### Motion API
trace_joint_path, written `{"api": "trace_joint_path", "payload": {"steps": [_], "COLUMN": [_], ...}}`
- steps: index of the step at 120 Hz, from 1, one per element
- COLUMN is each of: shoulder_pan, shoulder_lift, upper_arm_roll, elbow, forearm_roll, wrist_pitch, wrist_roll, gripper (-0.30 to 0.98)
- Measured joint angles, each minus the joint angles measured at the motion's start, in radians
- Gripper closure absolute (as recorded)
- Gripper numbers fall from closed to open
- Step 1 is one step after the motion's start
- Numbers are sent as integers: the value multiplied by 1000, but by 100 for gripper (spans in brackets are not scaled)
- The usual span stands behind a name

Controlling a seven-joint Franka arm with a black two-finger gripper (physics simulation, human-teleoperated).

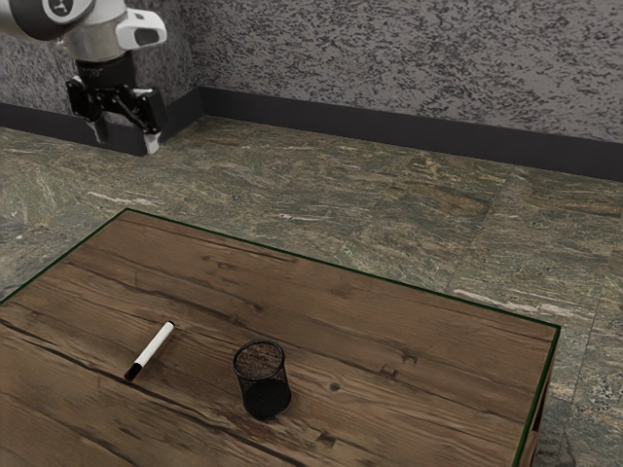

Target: Put the marker into the pen holder.

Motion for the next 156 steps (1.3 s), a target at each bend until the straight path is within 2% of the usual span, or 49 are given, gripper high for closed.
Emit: {"api": "trace_joint_path", "payload": {"steps": [16,28,40,52,56,61,69,83,109,134,156], "shoulder_pan": [12,13,25,31,61,205,332,394,332,350,351], "shoulder_lift": [-20,-48,-26,-7,4,37,87,135,198,207,205], "upper_arm_roll": [-3,-8,-3,66,73,-37,-142,-180,-206,-207,-202], "elbow": [-41,-275,-512,-655,-696,-734,-759,-775,-777,-805,-798], "forearm_roll": [28,11,-44,-90,-100,-108,-119,-127,-127,-163,-175], "wrist_pitch": [29,125,283,443,492,559,658,784,914,977,958], "wrist_roll": [-40,-65,-90,-114,-121,-127,-134,-128,-73,-12,29], "gripper": [0,0,0,0,0,0,0,0,0,0,23]}}
